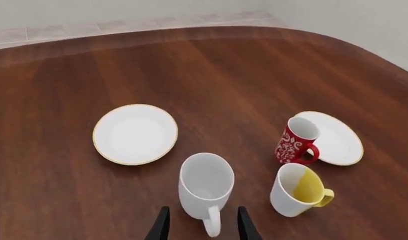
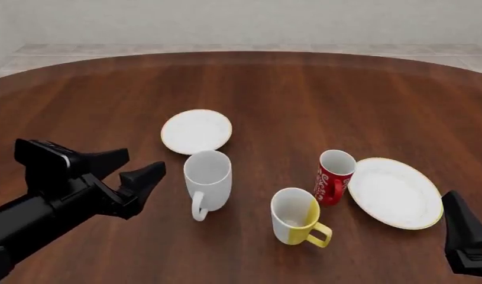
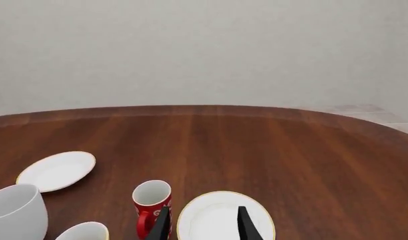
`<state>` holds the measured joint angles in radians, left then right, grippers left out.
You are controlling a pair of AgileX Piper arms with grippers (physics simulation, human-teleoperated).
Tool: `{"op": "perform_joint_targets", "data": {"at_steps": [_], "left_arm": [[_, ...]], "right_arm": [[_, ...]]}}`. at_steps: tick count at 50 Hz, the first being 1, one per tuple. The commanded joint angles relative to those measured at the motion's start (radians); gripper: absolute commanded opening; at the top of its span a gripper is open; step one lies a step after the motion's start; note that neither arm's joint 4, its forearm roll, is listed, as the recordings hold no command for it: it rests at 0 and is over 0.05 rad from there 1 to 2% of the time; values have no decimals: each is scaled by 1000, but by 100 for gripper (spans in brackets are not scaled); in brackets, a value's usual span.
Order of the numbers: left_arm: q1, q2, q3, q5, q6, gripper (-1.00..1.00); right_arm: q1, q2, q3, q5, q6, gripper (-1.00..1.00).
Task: Put the white mug on the left plate.
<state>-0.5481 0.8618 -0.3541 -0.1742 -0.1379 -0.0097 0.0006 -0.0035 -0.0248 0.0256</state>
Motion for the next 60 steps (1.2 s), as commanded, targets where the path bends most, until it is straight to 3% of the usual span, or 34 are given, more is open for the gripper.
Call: {"op": "perform_joint_targets", "data": {"at_steps": [1,22,60], "left_arm": [[-2,42,-11,-26,-31,100],[-17,73,-3,-42,-85,100],[-37,214,9,-146,-115,100]], "right_arm": [[-2,0,0,-2,2,100],[-1,0,0,-2,2,100],[-3,0,0,-7,6,100]]}}
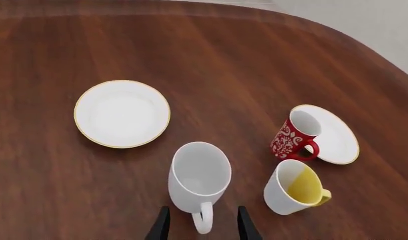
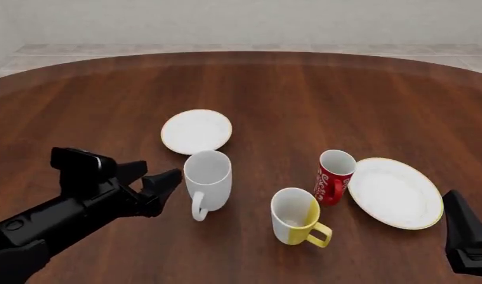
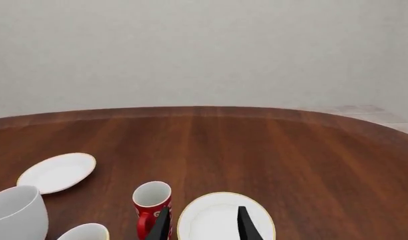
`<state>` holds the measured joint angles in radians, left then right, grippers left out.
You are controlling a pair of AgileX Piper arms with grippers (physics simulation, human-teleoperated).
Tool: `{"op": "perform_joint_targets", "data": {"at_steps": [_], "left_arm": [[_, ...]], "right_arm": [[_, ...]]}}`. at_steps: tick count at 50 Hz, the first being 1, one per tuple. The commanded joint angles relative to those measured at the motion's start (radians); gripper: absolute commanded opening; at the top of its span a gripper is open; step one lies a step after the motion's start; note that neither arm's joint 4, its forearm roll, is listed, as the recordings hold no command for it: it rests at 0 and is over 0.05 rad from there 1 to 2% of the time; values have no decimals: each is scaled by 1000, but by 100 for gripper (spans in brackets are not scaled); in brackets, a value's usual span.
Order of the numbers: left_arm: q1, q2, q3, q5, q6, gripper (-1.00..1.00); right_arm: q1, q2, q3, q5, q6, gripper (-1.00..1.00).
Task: Put the white mug on the left plate.
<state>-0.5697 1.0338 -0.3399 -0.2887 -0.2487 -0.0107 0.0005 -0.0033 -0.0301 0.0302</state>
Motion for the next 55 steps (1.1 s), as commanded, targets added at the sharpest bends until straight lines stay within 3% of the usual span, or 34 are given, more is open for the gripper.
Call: {"op": "perform_joint_targets", "data": {"at_steps": [1,46,55], "left_arm": [[-20,49,-7,-36,-5,100],[-74,251,-16,-154,-94,100],[-62,259,-11,-160,-85,100]], "right_arm": [[-2,0,0,-2,2,100],[-12,0,0,-6,11,100],[-11,0,0,-7,11,100]]}}
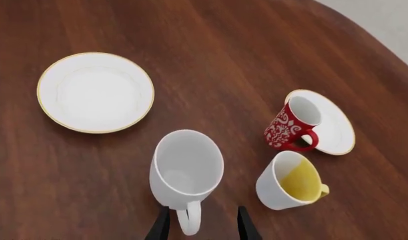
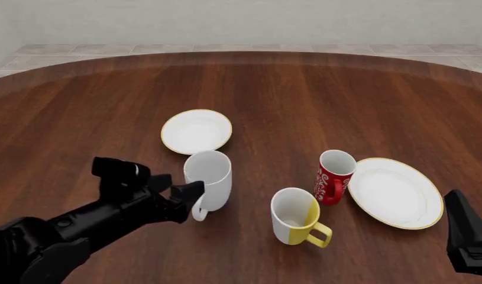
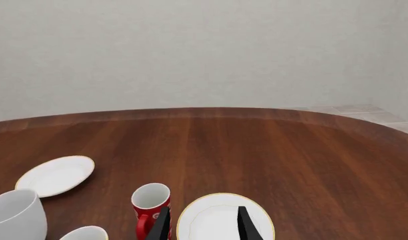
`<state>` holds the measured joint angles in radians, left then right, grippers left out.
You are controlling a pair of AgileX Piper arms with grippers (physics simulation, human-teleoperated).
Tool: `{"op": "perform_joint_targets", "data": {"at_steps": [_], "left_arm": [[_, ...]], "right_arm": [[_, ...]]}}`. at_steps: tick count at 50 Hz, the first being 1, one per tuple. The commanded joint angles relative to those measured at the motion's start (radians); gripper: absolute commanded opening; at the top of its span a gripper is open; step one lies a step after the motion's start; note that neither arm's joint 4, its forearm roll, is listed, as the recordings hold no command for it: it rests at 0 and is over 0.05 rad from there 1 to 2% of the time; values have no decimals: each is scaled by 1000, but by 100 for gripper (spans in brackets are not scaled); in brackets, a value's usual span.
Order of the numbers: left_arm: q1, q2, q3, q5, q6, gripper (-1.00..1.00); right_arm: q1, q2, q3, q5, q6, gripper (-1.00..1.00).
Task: Put the white mug on the left plate.
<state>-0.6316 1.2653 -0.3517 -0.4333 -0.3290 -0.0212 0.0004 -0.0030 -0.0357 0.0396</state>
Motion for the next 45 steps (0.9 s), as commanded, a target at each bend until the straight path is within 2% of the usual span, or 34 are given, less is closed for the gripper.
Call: {"op": "perform_joint_targets", "data": {"at_steps": [1,45], "left_arm": [[1,29,2,-17,-5,100],[13,119,6,-65,-12,100]], "right_arm": [[-1,0,0,-1,2,100],[0,0,0,-1,1,100]]}}
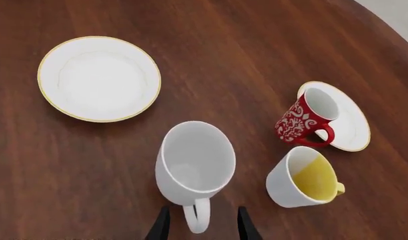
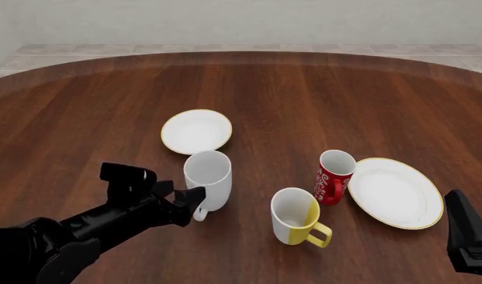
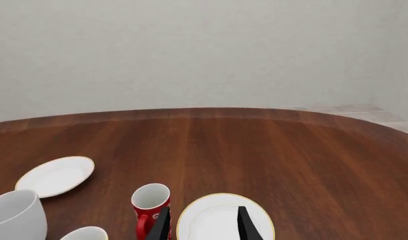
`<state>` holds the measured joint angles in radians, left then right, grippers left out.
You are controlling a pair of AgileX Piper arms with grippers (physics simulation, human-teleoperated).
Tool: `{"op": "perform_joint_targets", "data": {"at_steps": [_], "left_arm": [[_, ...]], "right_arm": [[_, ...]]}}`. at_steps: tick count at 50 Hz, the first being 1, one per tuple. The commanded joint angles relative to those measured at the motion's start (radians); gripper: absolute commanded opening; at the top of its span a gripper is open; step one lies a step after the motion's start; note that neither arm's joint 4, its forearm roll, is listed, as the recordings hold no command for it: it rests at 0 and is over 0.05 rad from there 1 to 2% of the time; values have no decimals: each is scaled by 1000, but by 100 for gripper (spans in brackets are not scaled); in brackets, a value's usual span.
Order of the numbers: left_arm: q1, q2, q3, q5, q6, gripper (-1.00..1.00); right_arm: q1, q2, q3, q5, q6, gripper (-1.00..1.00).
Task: Put the white mug on the left plate.
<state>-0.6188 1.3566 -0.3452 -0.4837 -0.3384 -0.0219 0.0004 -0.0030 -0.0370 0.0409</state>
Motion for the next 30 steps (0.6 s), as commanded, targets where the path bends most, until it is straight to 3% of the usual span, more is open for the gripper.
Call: {"op": "perform_joint_targets", "data": {"at_steps": [1,30], "left_arm": [[-1,33,-1,-18,-3,100],[-15,137,-4,-79,-37,100]], "right_arm": [[0,0,0,1,1,100],[-3,0,0,0,3,100]]}}
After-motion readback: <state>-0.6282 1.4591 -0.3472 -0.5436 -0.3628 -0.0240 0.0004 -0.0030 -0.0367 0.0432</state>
